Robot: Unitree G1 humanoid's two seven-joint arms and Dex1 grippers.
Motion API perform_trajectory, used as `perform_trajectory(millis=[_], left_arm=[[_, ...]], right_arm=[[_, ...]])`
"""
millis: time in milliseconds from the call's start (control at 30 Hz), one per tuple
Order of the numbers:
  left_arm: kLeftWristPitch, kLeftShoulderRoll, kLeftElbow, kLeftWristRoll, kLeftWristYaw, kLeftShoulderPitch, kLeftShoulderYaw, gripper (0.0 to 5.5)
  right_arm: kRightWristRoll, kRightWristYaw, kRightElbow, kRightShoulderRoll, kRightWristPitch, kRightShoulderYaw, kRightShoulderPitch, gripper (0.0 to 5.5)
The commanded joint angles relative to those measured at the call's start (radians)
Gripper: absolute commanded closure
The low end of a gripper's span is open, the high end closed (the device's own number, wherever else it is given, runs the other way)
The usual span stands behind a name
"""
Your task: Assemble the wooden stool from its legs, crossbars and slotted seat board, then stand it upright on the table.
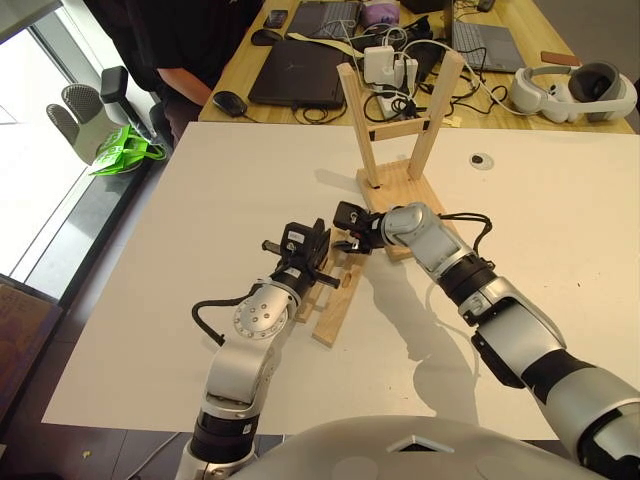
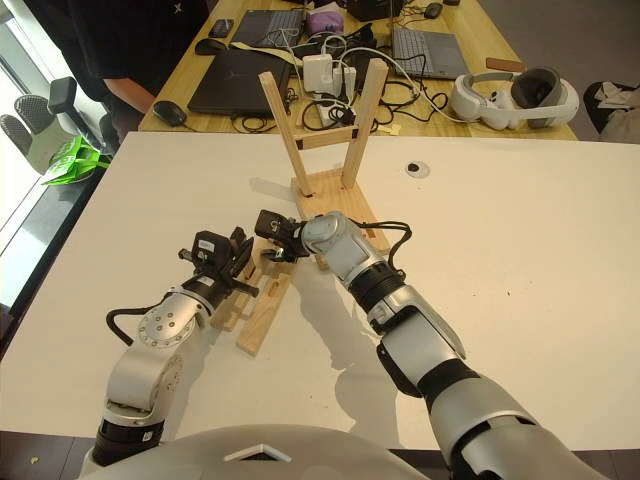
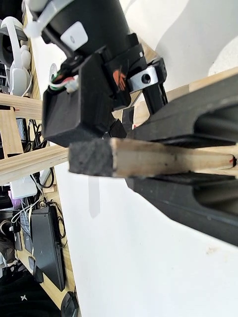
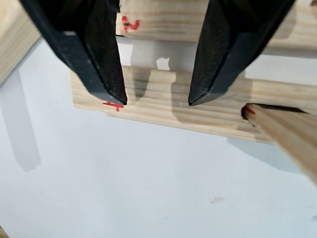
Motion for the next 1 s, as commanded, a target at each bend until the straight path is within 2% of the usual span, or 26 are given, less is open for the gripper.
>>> perform_trajectory(millis=[33, 267, 467, 500, 533, 667, 833, 1000], left_arm=[[-0.061, -0.012, -0.05, 0.035, 0.033, 0.037, -0.015, 5.1], [-0.047, -0.015, -0.088, 0.036, 0.031, 0.115, -0.039, 5.1], [-0.057, -0.017, -0.065, 0.037, 0.021, 0.084, -0.035, 5.1], [-0.063, -0.012, -0.058, 0.041, 0.017, 0.075, -0.036, 4.74], [-0.065, -0.008, -0.053, 0.044, 0.013, 0.068, -0.037, 4.73], [-0.061, -0.004, -0.047, 0.05, 0.002, 0.049, -0.04, 4.06], [-0.012, -0.016, -0.108, 0.015, -0.004, 0.0, 0.007, 4.06], [0.096, -0.021, -0.205, -0.033, -0.011, -0.182, 0.08, 4.06]], right_arm=[[-0.037, 0.002, 0.065, -0.009, 0.051, 0.005, 0.044, 3.17], [-0.039, 0.007, 0.068, -0.006, 0.063, -0.018, 0.051, 3.17], [-0.043, 0.006, 0.062, 0.001, 0.064, -0.02, 0.059, 3.17], [-0.043, 0.007, 0.061, 0.002, 0.063, -0.019, 0.059, 3.17], [-0.043, 0.008, 0.06, 0.002, 0.062, -0.019, 0.059, 3.17], [-0.041, 0.01, 0.053, 0.003, 0.06, -0.02, 0.061, 3.17], [-0.039, 0.007, 0.049, 0.003, 0.061, -0.024, 0.066, 3.17], [-0.04, 0.004, 0.054, 0.004, 0.062, -0.029, 0.067, 3.17]])
